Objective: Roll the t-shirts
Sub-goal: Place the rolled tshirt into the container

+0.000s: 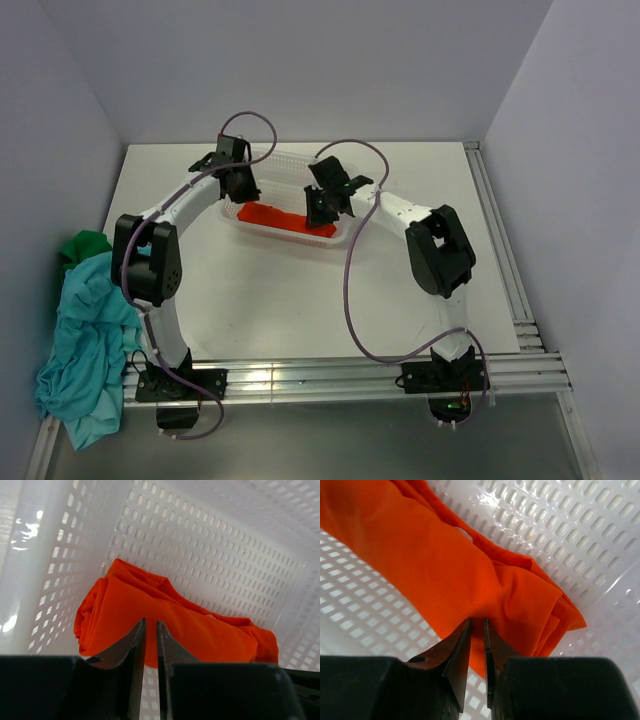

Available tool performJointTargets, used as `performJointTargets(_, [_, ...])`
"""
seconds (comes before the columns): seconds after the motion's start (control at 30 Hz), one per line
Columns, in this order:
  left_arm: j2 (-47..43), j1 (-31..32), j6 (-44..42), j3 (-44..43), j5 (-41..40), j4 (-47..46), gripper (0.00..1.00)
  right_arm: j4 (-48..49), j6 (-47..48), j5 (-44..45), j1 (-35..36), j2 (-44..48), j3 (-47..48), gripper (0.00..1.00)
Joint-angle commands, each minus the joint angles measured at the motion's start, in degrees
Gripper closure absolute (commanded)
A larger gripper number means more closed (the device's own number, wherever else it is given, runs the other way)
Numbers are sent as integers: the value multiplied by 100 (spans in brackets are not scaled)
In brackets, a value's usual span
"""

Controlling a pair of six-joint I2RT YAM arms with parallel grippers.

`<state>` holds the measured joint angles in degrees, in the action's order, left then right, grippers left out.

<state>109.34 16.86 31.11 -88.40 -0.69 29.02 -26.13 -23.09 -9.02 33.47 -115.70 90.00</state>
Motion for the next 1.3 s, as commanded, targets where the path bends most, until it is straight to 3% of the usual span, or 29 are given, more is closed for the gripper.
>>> performJointTargets(0.0, [280, 19, 0, -81, 183, -186, 82, 231, -20, 40, -51, -67, 71, 77])
performJointTargets(0.37, [554, 19, 44, -493, 184, 51, 81, -138, 103, 163, -52, 187, 606, 75])
performJointTargets(0.53, [229, 19, 61, -670, 95, 245, 68, -226, 121, 225, -130, 749, 572, 64])
performJointTargets(0.57, [45, 19, 79, -618, 95, 236, 60, -191, 103, 268, -139, 855, 450, 62])
performJointTargets(0.63, [-175, 19, 140, -521, 104, 157, 53, -182, 77, 321, -218, 1162, 309, 60])
performJointTargets(0.67, [-411, 19, 167, -407, 104, 140, 47, -217, 68, 304, -245, 1242, 221, 58])
performJointTargets(0.8, [-1062, 19, 281, -20, 104, -62, 42, -331, 120, 392, -473, 1725, -78, 55])
performJointTargets(1.03, [-2161, 299, 562, 964, 342, -589, 40, -402, 95, 717, -921, 2411, -834, 52])
performJointTargets(1.13, [-2539, 729, 869, 1517, 350, -976, 40, -165, -186, 787, -1237, 2648, -1343, 64])
performJointTargets(1.27, [-2882, 1633, 1186, 2343, 104, -1460, 41, 380, -679, 743, -1791, 2965, -2222, 66])
